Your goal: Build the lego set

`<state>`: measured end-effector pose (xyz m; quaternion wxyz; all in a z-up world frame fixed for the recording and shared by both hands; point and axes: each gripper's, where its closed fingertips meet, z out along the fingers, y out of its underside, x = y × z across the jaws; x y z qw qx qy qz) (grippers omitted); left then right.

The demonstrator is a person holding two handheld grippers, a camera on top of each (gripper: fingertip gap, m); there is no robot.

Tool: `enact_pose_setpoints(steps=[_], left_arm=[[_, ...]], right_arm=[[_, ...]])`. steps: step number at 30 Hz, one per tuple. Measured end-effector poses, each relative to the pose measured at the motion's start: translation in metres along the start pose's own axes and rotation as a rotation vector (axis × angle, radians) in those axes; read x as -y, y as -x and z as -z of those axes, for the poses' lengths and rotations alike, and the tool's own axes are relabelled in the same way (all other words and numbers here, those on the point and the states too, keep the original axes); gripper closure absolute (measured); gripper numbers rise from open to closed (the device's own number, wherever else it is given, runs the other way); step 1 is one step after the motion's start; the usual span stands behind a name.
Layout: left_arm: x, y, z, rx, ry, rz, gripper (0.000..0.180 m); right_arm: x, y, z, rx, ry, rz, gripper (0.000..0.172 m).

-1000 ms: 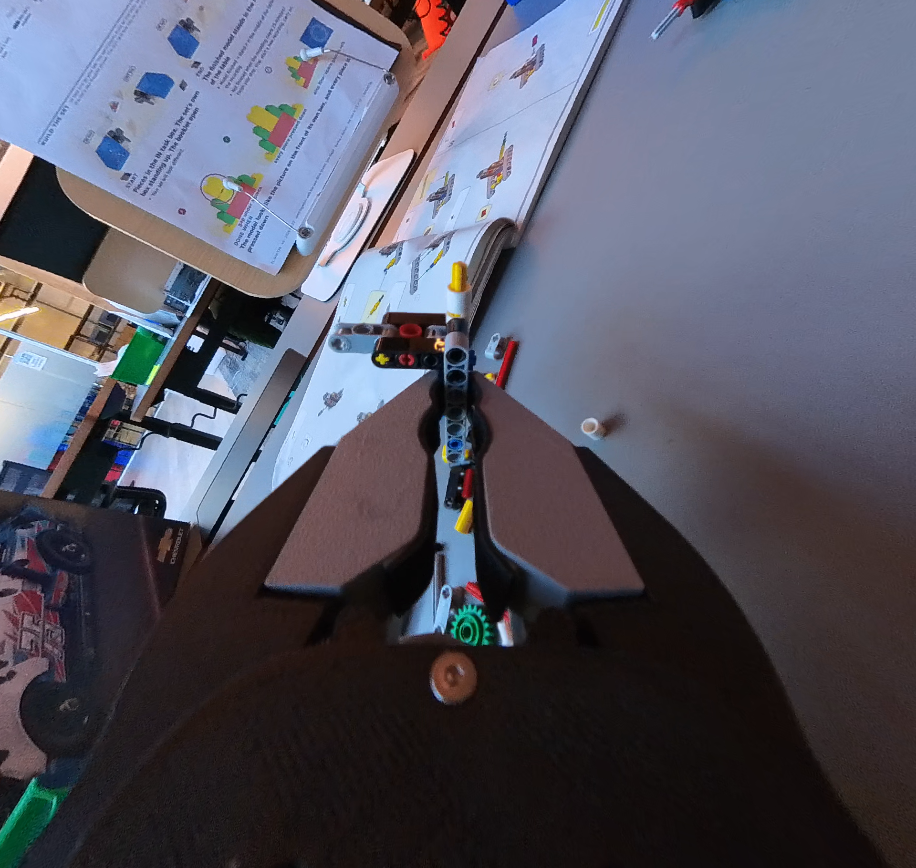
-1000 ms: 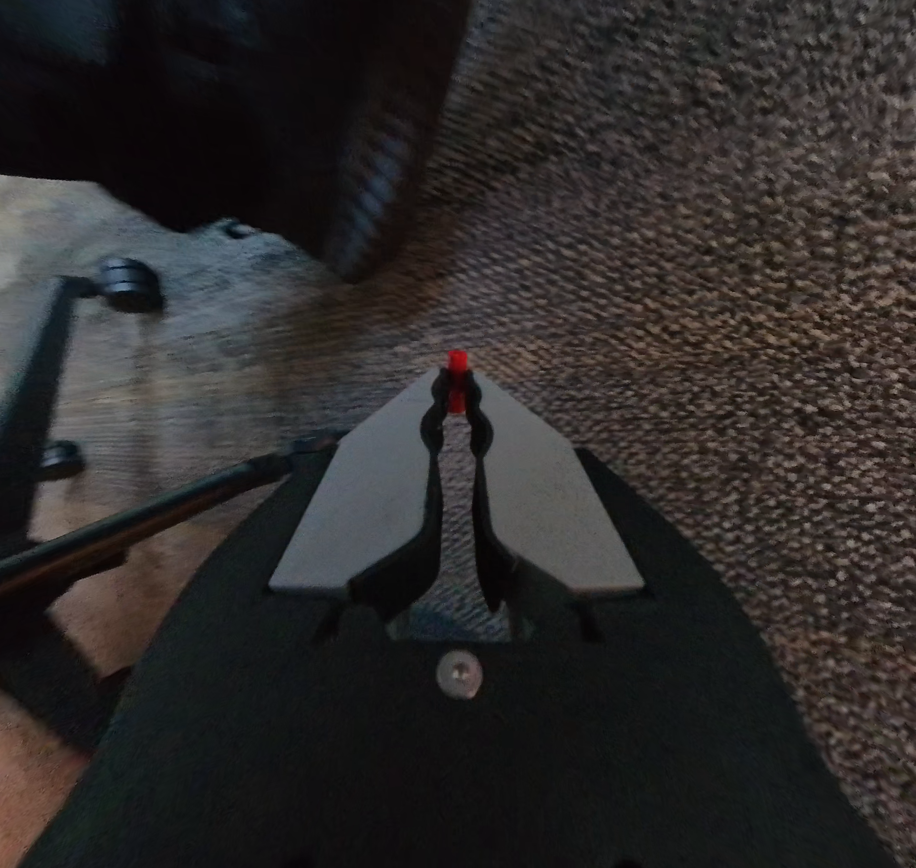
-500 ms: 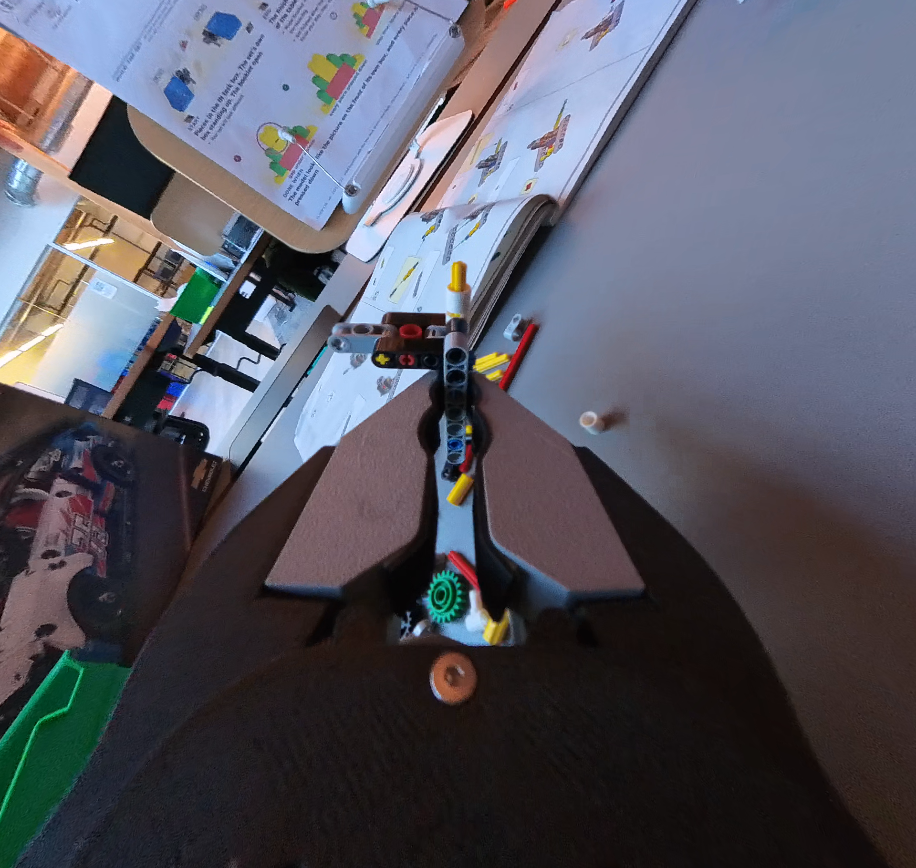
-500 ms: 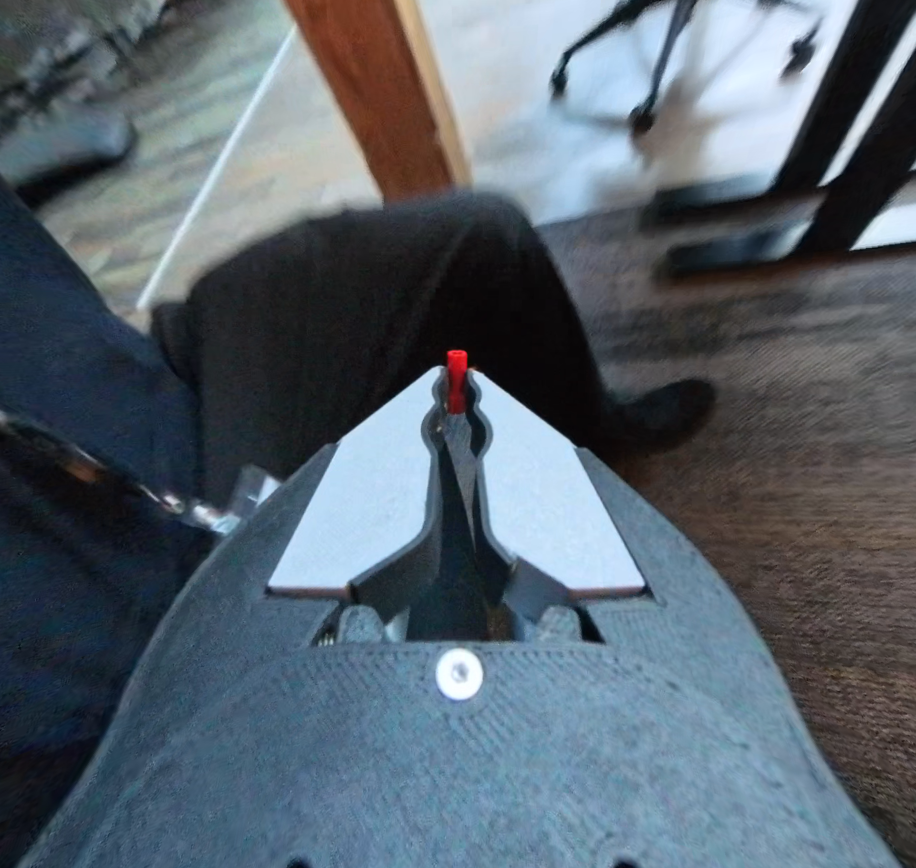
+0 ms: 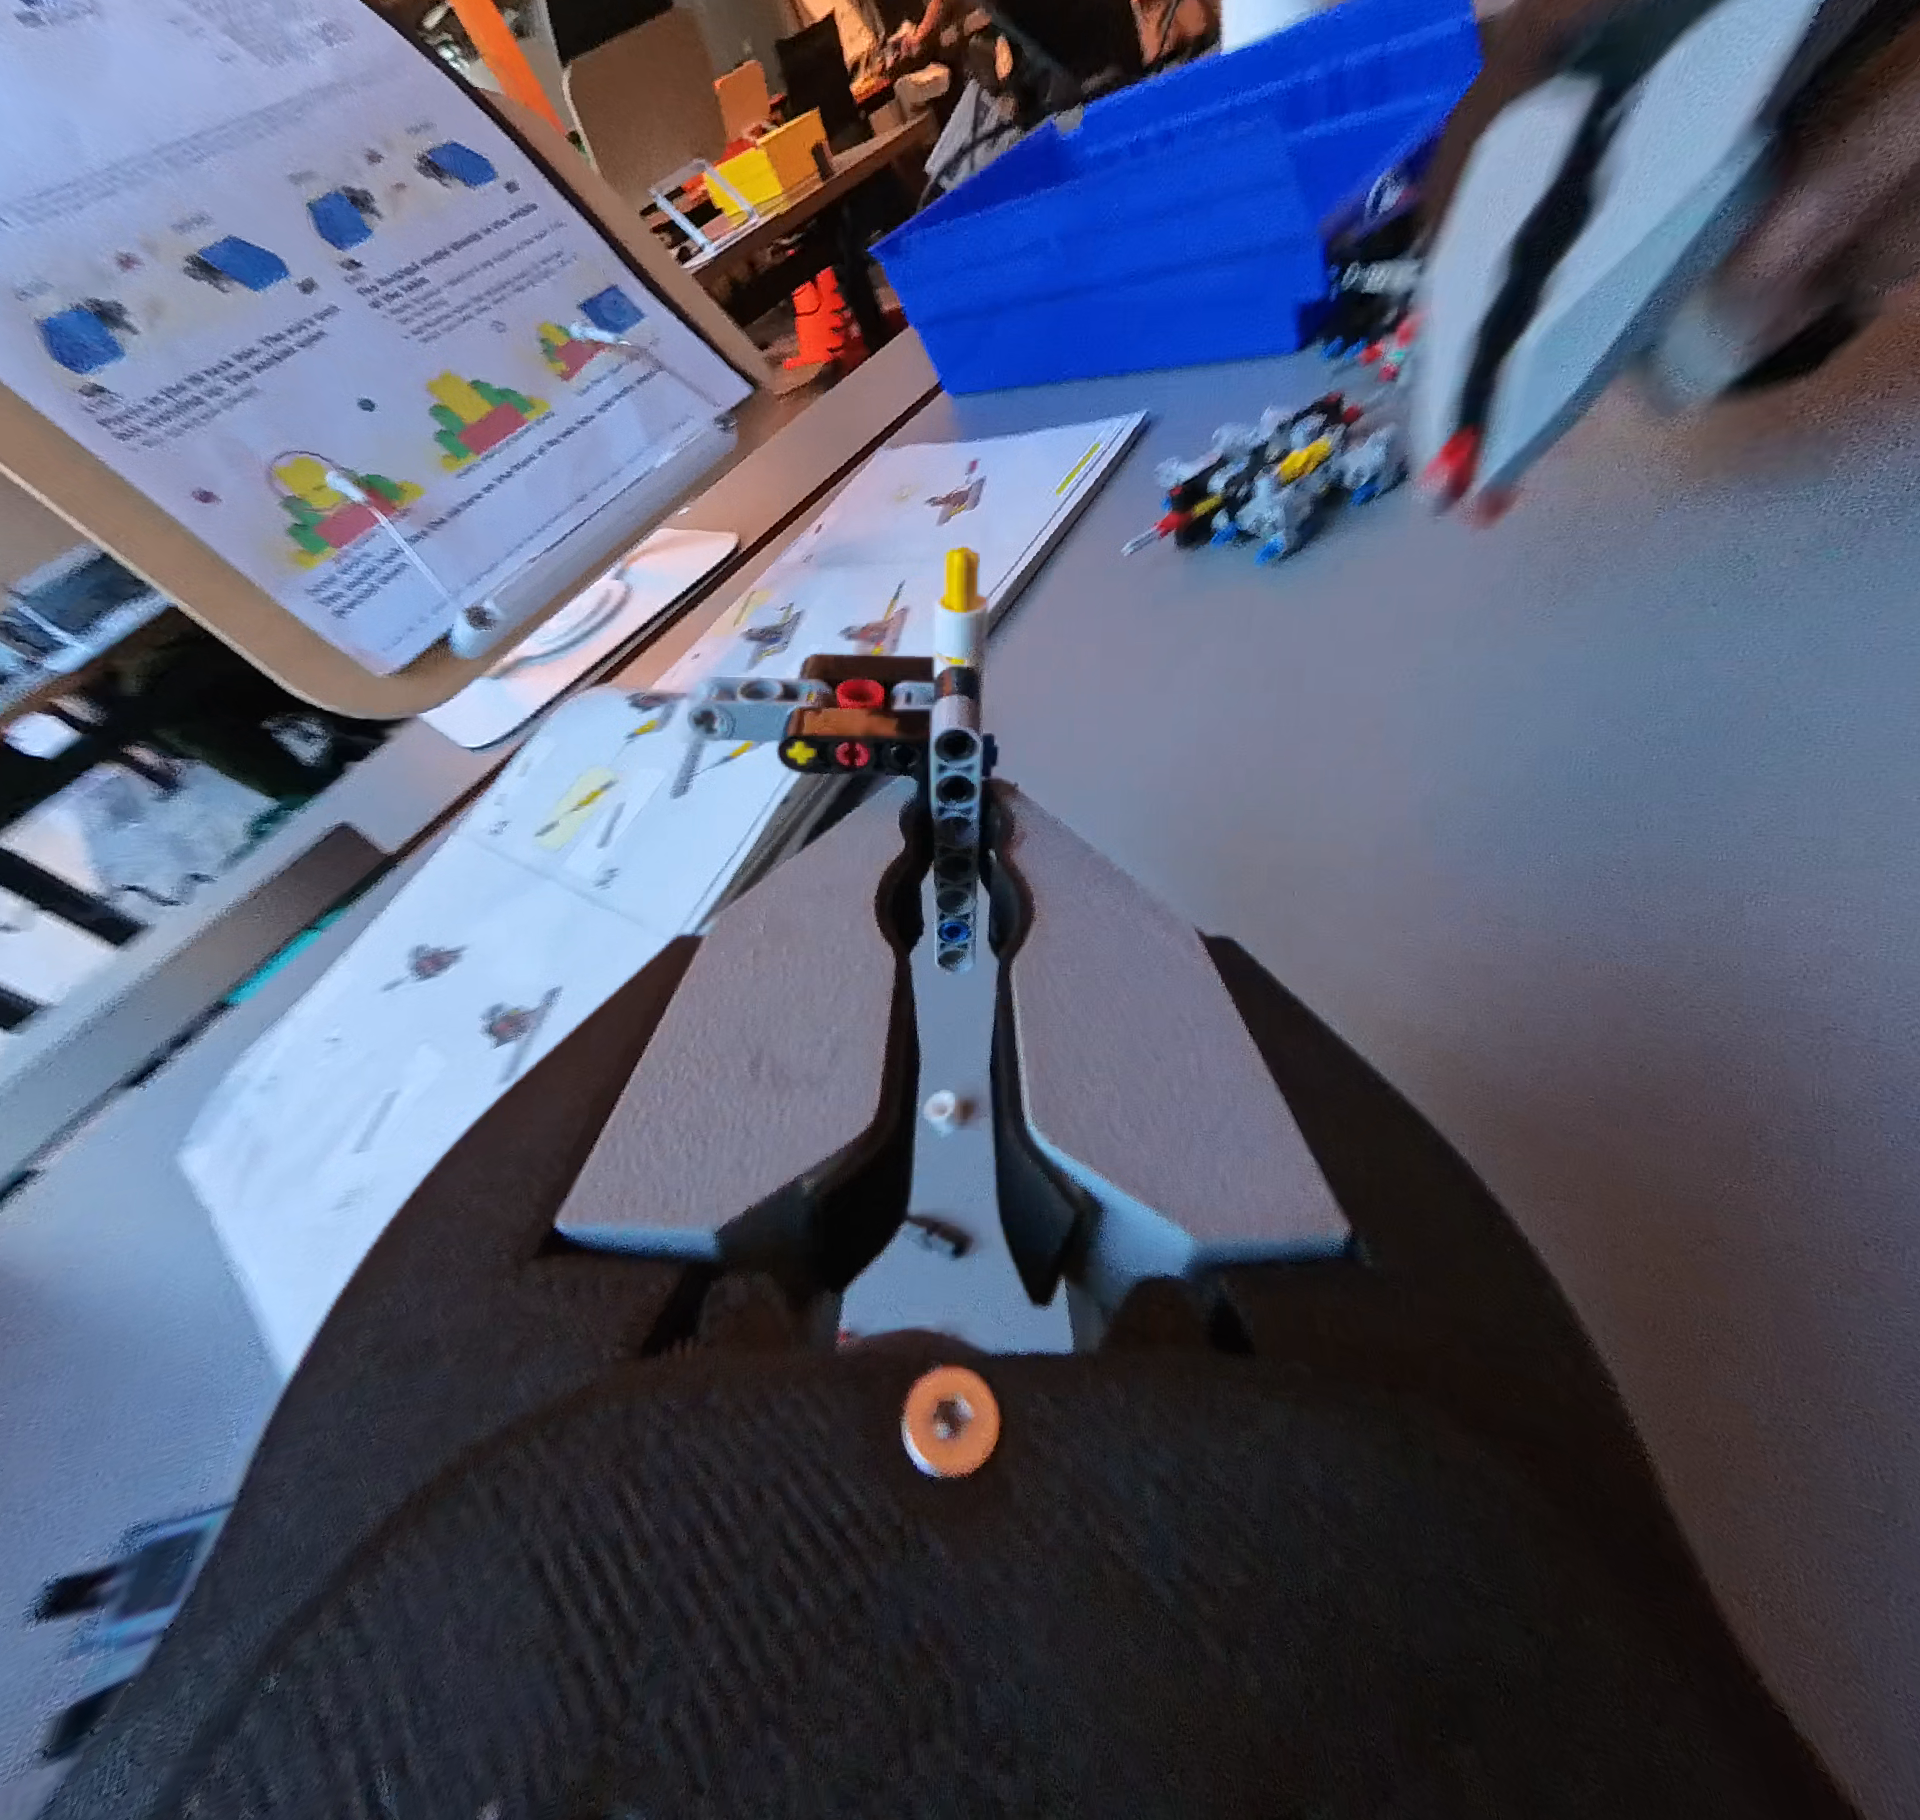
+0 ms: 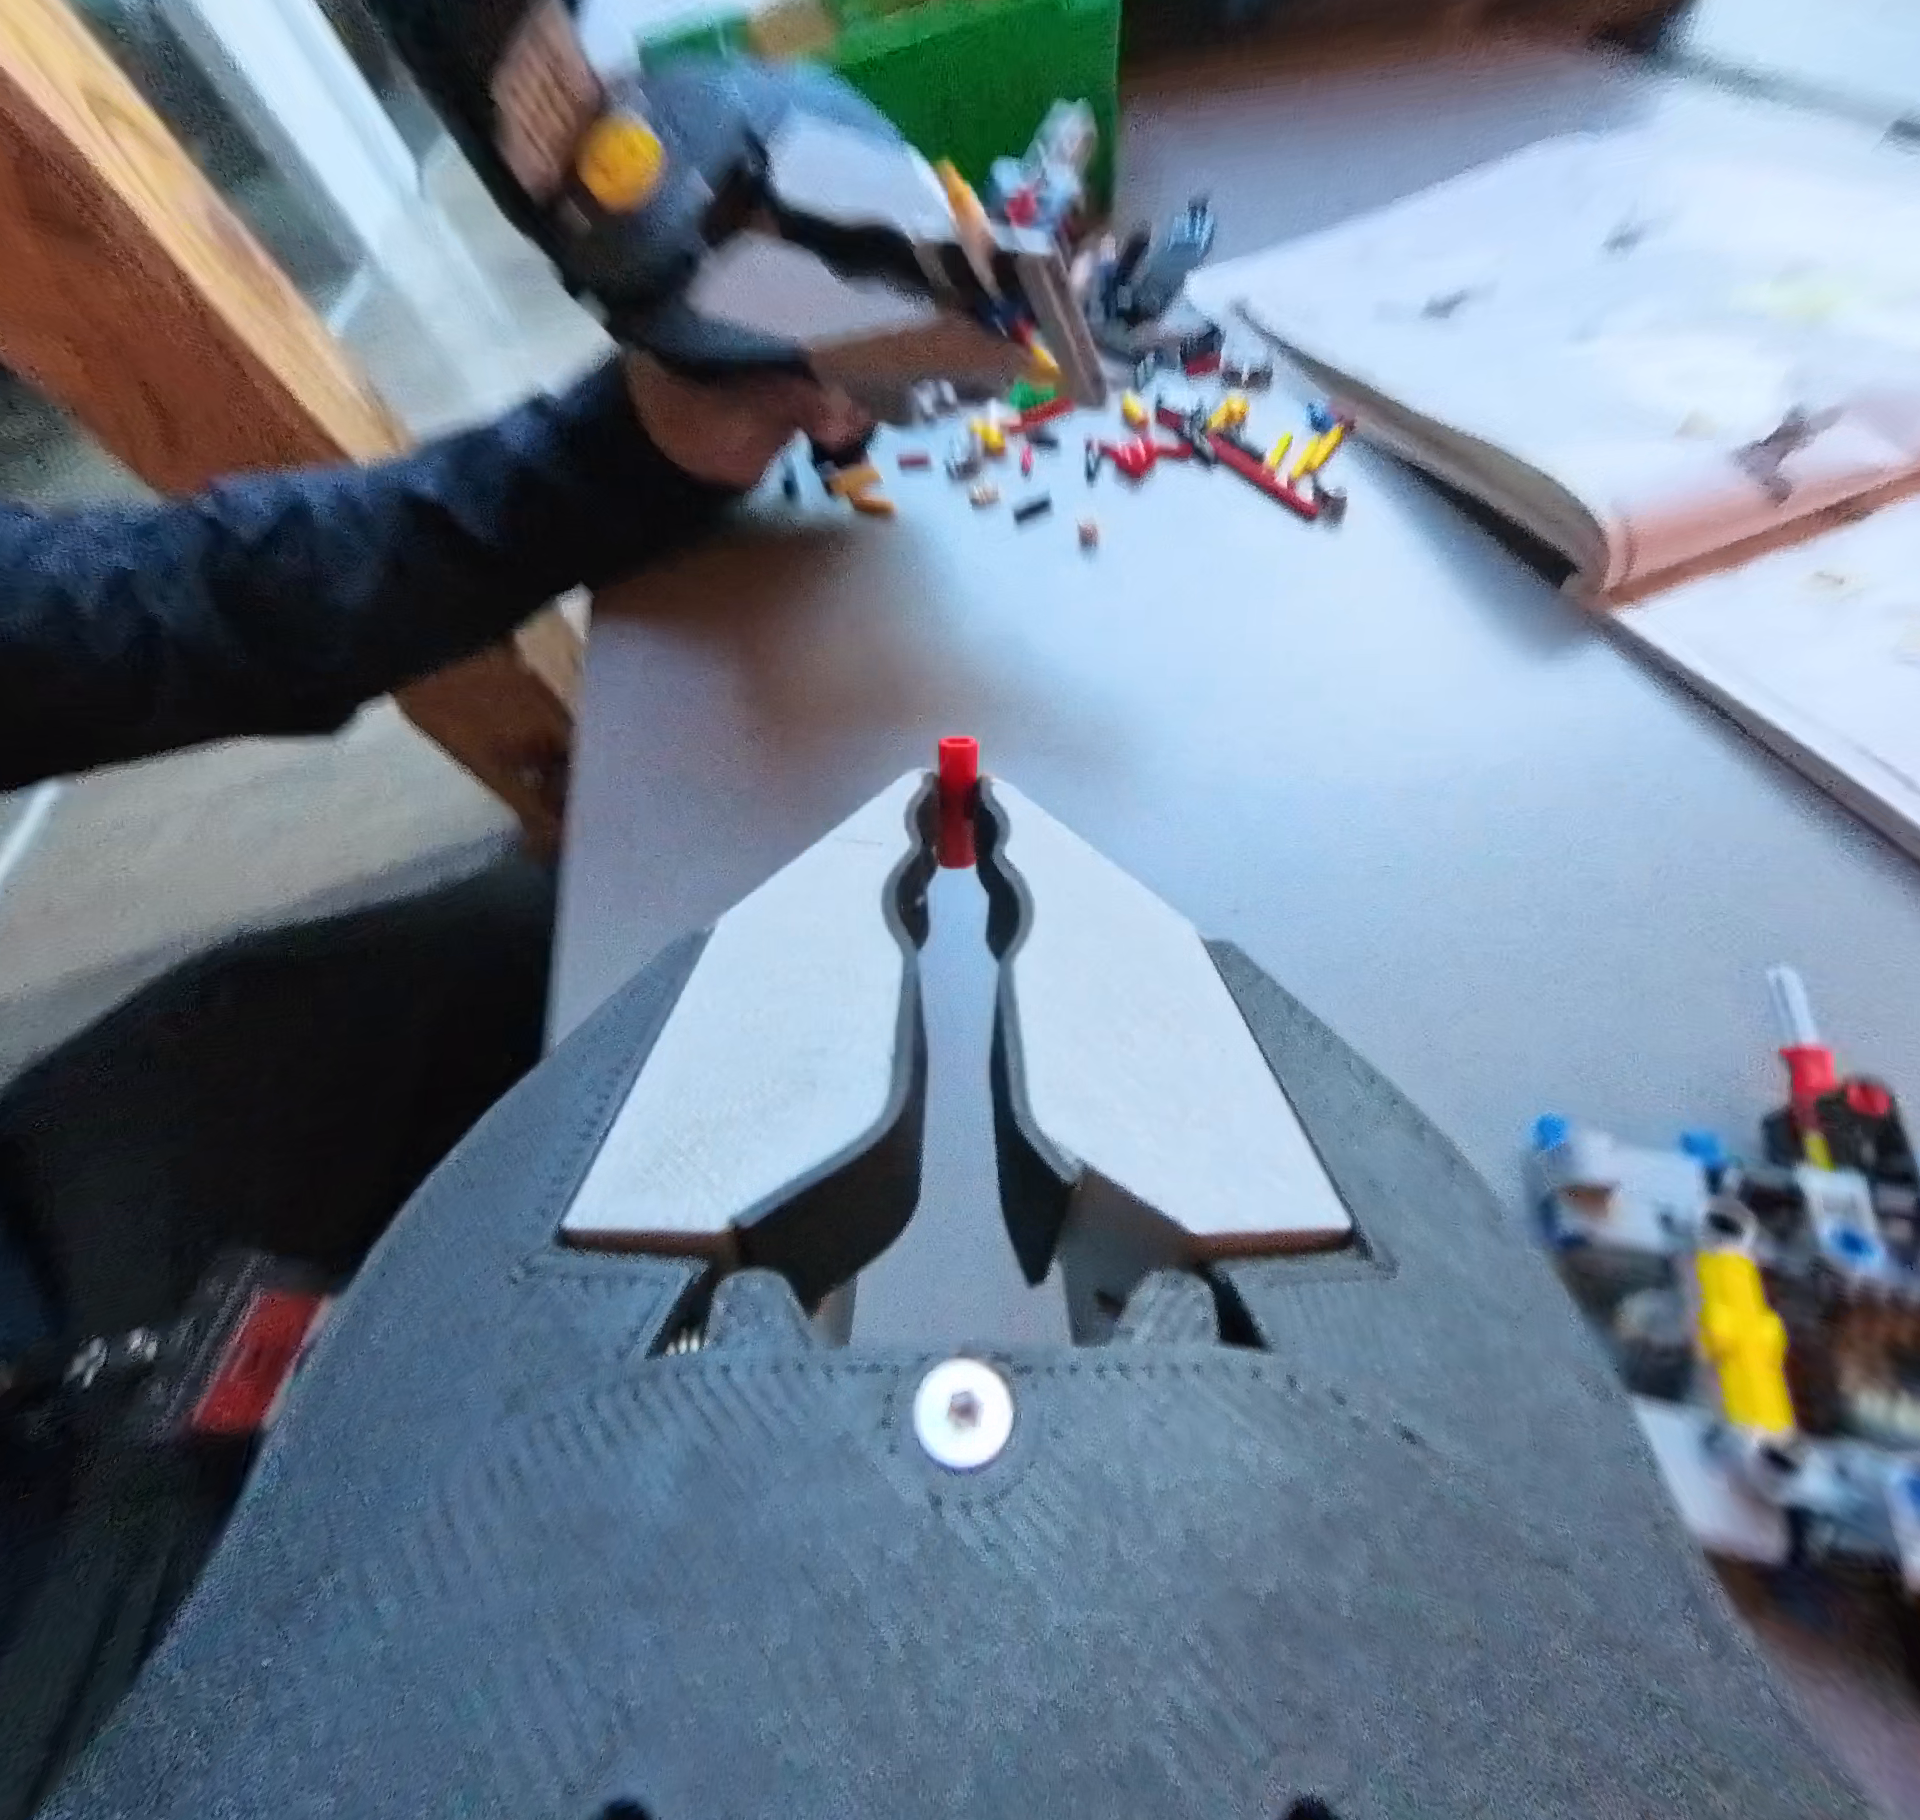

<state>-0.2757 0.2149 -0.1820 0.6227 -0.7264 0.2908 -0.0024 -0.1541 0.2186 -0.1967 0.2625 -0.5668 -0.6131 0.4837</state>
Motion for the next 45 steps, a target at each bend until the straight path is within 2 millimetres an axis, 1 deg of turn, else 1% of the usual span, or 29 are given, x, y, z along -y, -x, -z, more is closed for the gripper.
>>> enact_pose_setpoints(steps=[3,5,7,8,11,13,16,18,19,21,22,24,25,28,31,33,36,38,41,43,45], left_arm=[[0.009,-0.007,-0.009,-0.114,-0.033,0.187,0.176],[0.009,-0.011,-0.019,-0.197,-0.033,0.311,0.176],[0.007,-0.020,-0.028,-0.305,-0.014,0.437,0.176],[0.005,-0.022,-0.032,-0.322,-0.005,0.465,0.176],[0.003,-0.034,-0.036,-0.345,0.002,0.456,0.176],[0.004,-0.038,-0.035,-0.345,0.002,0.430,0.177],[0.011,-0.039,-0.034,-0.357,-0.041,0.456,0.176],[0.012,-0.043,-0.036,-0.393,-0.040,0.470,0.176],[0.011,-0.045,-0.038,-0.398,-0.026,0.466,0.176],[0.013,-0.051,-0.042,-0.410,-0.024,0.441,0.176],[0.018,-0.054,-0.046,-0.433,-0.046,0.417,0.176],[0.015,-0.070,-0.054,-0.553,0.021,0.430,0.176],[0.013,-0.073,-0.058,-0.582,0.045,0.450,0.176],[0.018,-0.068,-0.063,-0.549,0.018,0.475,0.176],[0.016,-0.065,-0.064,-0.569,0.026,0.539,0.177],[0.016,-0.063,-0.064,-0.605,0.030,0.646,0.176],[0.012,-0.061,-0.067,-0.640,0.060,0.830,0.176],[0.011,-0.065,-0.067,-0.680,0.071,0.913,0.176],[0.009,-0.064,-0.068,-0.688,0.084,0.971,0.176],[0.009,-0.065,-0.068,-0.701,0.089,0.996,0.176],[0.009,-0.065,-0.068,-0.707,0.088,1.011,0.176]], right_arm=[[-0.015,-0.037,-0.030,-0.020,0.179,0.074,0.169],[-0.020,-0.046,-0.042,0.000,0.244,0.099,0.169],[-0.025,-0.047,-0.050,0.015,0.274,0.122,0.169],[-0.030,-0.047,-0.051,0.007,0.286,0.144,0.169],[-0.042,-0.057,-0.051,-0.072,0.303,0.211,0.169],[-0.043,-0.058,-0.049,-0.092,0.290,0.222,0.169],[-0.043,-0.058,-0.050,-0.088,0.285,0.221,0.169],[-0.047,-0.056,-0.051,-0.072,0.310,0.227,0.156],[-0.049,-0.054,-0.052,-0.066,0.324,0.232,0.153],[-0.049,-0.050,-0.051,-0.053,0.317,0.258,0.152],[-0.047,-0.048,-0.051,-0.050,0.303,0.273,0.152],[-0.042,-0.045,-0.047,-0.041,0.262,0.309,0.149],[-0.037,-0.046,-0.045,-0.059,0.238,0.328,0.147],[-0.028,-0.053,-0.038,-0.114,0.184,0.383,0.144],[-0.019,-0.057,-0.033,-0.156,0.133,0.429,0.139],[-0.004,-0.056,-0.029,-0.217,0.064,0.497,0.133],[0.014,-0.049,-0.023,-0.325,0.000,0.684,0.127],[0.019,-0.044,-0.025,-0.408,-0.022,0.823,0.127],[0.024,-0.037,-0.031,-0.491,-0.046,0.972,0.134],[0.027,-0.034,-0.033,-0.504,-0.072,1.001,0.143],[0.027,-0.035,-0.035,-0.493,-0.067,0.986,0.142]])
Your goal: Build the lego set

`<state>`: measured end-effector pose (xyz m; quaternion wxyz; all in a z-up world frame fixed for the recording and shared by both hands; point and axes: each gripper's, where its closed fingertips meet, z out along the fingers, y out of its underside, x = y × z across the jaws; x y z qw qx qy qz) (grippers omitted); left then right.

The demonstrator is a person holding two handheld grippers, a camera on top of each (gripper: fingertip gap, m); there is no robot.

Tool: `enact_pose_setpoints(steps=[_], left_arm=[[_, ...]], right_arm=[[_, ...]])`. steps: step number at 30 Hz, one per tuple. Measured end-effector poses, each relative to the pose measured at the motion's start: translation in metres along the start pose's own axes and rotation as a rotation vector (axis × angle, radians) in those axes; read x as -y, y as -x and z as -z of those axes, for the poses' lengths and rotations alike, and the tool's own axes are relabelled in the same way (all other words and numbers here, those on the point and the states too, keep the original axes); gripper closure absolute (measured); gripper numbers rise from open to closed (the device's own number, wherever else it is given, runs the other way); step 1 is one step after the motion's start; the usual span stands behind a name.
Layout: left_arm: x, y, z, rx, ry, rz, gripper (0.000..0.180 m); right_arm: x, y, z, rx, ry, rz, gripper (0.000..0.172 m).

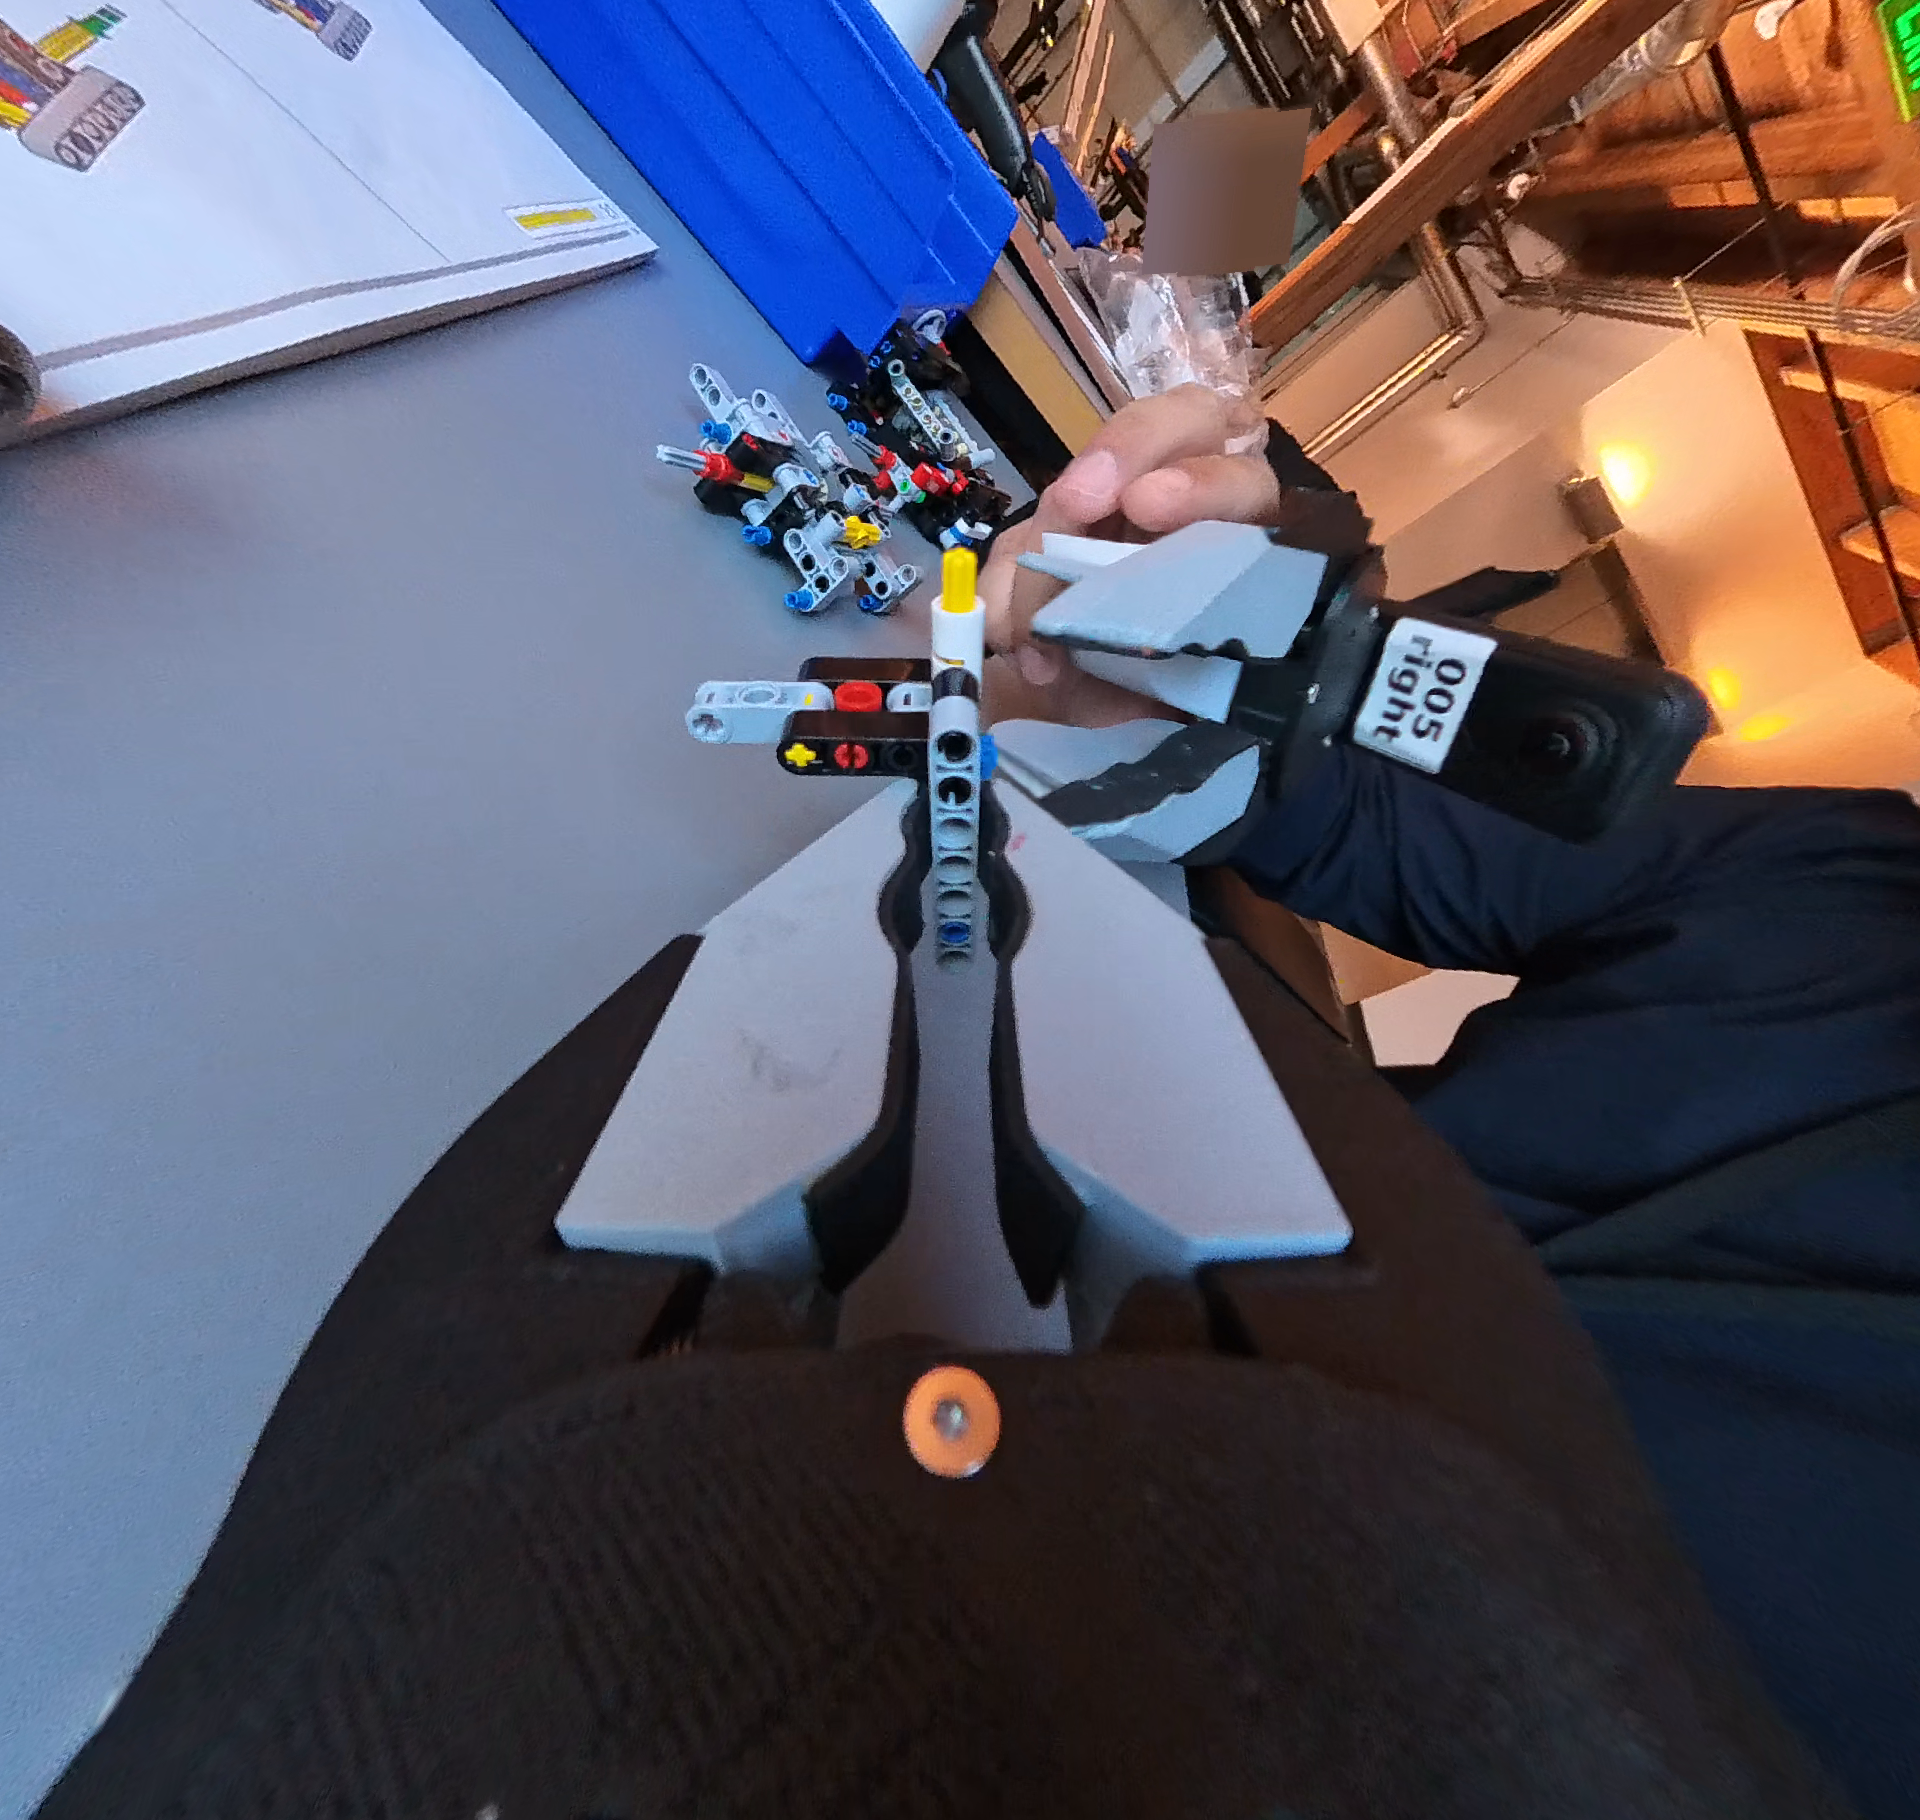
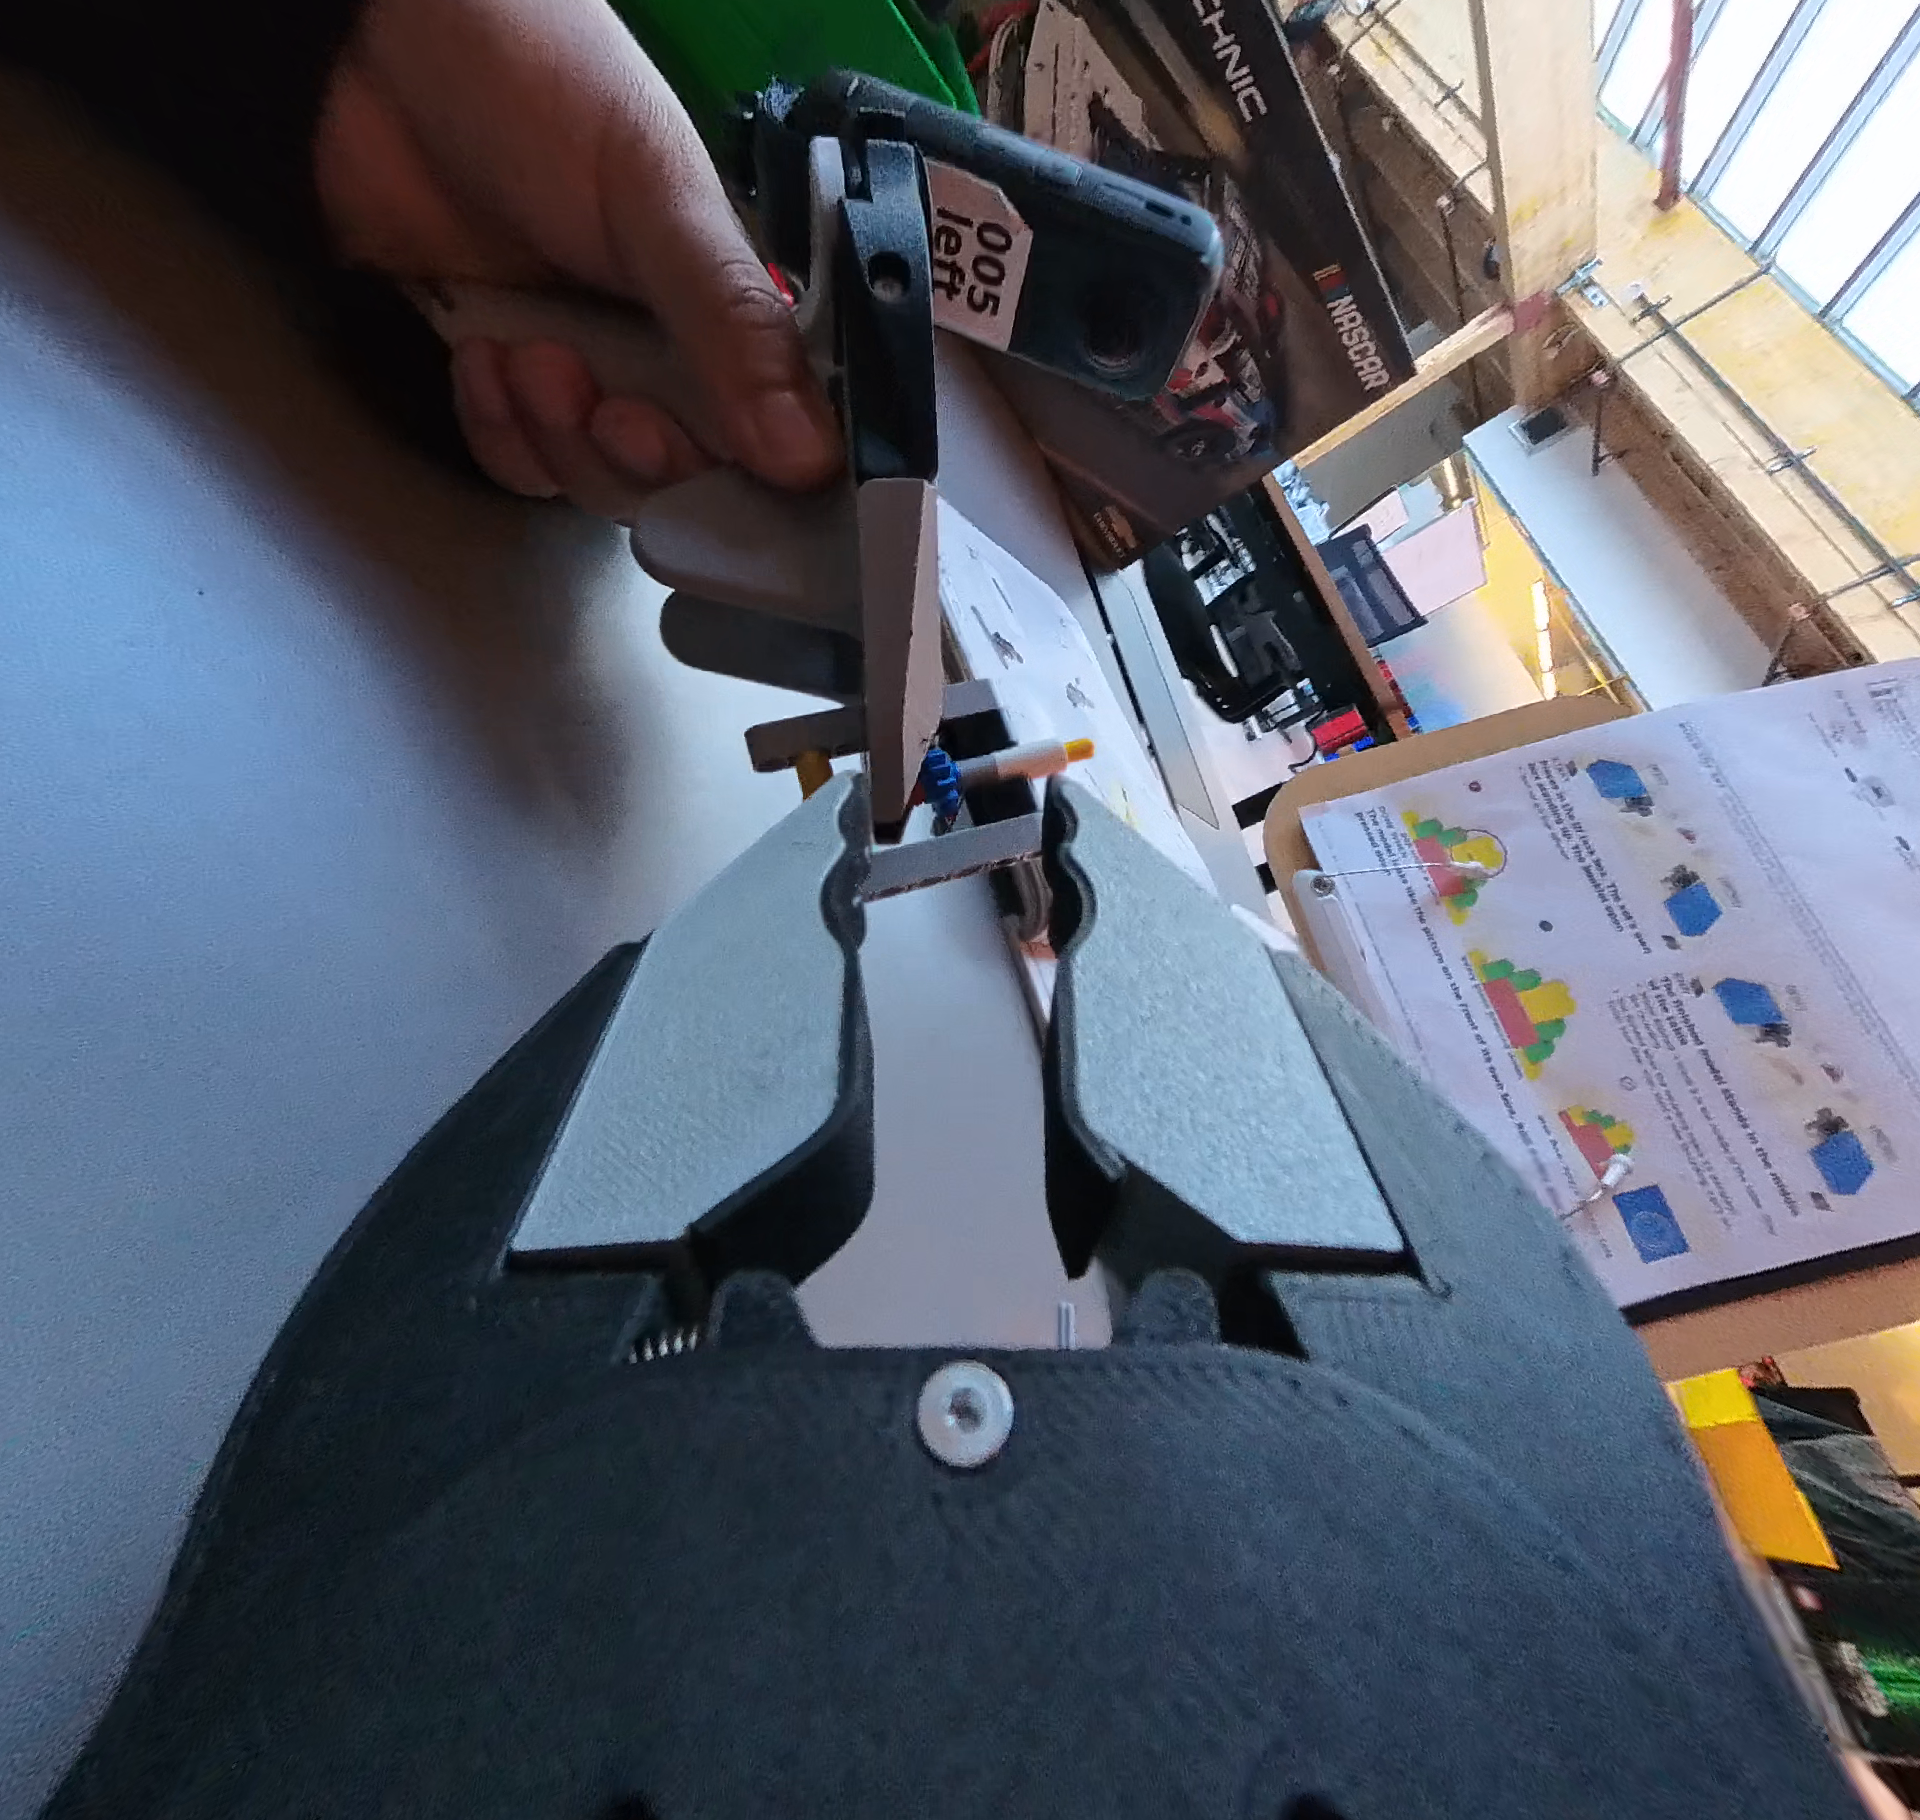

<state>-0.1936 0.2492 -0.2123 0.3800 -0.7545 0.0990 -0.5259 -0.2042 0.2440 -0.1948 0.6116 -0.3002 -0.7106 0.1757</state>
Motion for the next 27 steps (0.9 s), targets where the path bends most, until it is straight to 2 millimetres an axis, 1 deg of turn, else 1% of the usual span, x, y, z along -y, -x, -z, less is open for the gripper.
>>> enact_pose_setpoints(steps=[3,6,8,11,12,14,16,17,18,19,20,23,27], left_arm=[[-0.001,0.000,0.000,-0.001,0.001,0.014,0.176],[-0.003,-0.002,-0.001,-0.010,0.012,0.014,0.176],[-0.004,0.000,-0.003,0.045,0.026,-0.052,0.176],[-0.005,0.005,-0.007,0.161,0.058,-0.192,0.176],[-0.004,0.007,-0.007,0.194,0.060,-0.234,0.176],[-0.004,0.008,-0.007,0.243,0.072,-0.310,0.176],[-0.005,0.008,-0.008,0.268,0.087,-0.369,0.176],[-0.007,0.007,-0.010,0.270,0.099,-0.390,0.176],[-0.008,0.007,-0.011,0.281,0.112,-0.409,0.176],[-0.010,0.008,-0.012,0.296,0.124,-0.432,0.176],[-0.011,0.009,-0.013,0.307,0.138,-0.458,0.176],[-0.016,0.009,-0.016,0.340,0.176,-0.538,0.177],[-0.021,0.011,-0.019,0.367,0.218,-0.590,0.176]], right_arm=[[-0.006,0.002,-0.003,0.023,0.023,-0.015,0.139],[-0.008,0.000,-0.001,0.018,0.026,-0.023,0.138],[-0.008,-0.002,0.002,0.022,0.021,-0.054,0.131],[-0.003,-0.003,0.006,0.051,-0.015,-0.150,0.129],[-0.002,-0.004,0.008,0.066,-0.032,-0.185,0.130],[0.000,-0.006,0.012,0.090,-0.066,-0.261,0.144],[0.001,-0.015,0.016,0.095,-0.110,-0.367,0.149],[0.000,-0.018,0.017,0.109,-0.118,-0.423,0.155],[-0.002,-0.022,0.017,0.116,-0.120,-0.481,0.156],[-0.004,-0.025,0.017,0.125,-0.122,-0.536,0.153],[-0.004,-0.025,0.018,0.150,-0.131,-0.583,0.154],[0.000,-0.020,0.019,0.250,-0.165,-0.689,0.171],[-0.003,-0.013,0.018,0.315,-0.156,-0.713,0.172]])
